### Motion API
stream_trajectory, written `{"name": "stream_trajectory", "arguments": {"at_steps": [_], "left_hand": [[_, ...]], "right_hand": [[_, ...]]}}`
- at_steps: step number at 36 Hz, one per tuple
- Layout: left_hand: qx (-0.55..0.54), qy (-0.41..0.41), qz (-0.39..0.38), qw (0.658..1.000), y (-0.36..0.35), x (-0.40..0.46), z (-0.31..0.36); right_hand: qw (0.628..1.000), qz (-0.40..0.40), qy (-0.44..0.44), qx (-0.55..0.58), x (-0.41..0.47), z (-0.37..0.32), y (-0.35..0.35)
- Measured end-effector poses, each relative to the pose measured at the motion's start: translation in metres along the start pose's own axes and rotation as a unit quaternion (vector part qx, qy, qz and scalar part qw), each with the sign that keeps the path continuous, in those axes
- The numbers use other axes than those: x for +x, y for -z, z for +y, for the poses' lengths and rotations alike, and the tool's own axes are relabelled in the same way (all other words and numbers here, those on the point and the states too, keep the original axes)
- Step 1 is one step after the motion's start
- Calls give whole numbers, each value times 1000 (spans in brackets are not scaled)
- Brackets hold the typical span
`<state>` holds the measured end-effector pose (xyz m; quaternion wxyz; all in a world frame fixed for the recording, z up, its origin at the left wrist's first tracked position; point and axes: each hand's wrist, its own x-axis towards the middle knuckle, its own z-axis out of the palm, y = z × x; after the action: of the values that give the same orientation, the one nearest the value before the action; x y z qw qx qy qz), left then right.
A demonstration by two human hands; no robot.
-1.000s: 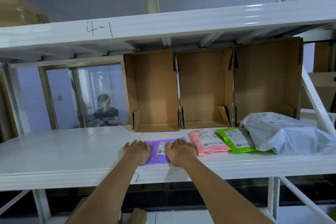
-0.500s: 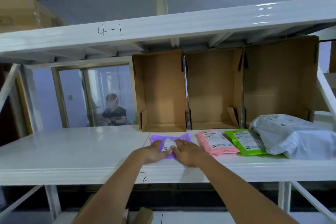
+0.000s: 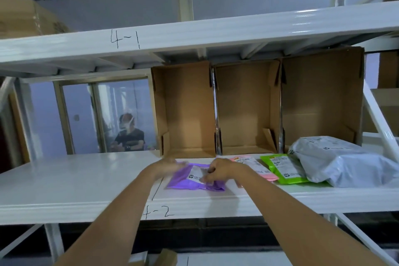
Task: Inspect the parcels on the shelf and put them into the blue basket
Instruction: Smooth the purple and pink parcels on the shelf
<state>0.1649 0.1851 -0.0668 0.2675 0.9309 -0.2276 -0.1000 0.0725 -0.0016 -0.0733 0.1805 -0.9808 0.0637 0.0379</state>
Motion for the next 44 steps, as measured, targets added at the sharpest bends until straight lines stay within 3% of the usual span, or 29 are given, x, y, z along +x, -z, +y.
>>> {"name": "stream_trajectory", "arguments": {"at_steps": [3, 6, 10, 13, 16, 24, 34, 44], "left_hand": [[-41, -42, 133, 989, -11, 3, 8], [-4, -72, 128, 989, -33, 9, 14], [42, -108, 80, 990, -57, 6, 17], [22, -96, 74, 992, -61, 7, 15], [95, -103, 56, 989, -60, 9, 15], [138, -101, 34, 985, -55, 9, 21], [120, -49, 18, 991, -55, 6, 23], [144, 18, 30, 989, -50, 6, 13]], "right_hand": [[988, 151, -7, 29, 14, -3, -7], [972, 234, -16, 31, 26, -15, -22], [979, 200, 19, 31, 38, -24, -49], [982, 183, 6, 41, 38, -23, -56], [987, 155, -7, 38, 32, -25, -54], [991, 133, -14, 19, 33, -25, -51], [988, 144, -44, 41, 43, -21, -56], [983, 112, -117, -84, 36, -11, -54]]}}
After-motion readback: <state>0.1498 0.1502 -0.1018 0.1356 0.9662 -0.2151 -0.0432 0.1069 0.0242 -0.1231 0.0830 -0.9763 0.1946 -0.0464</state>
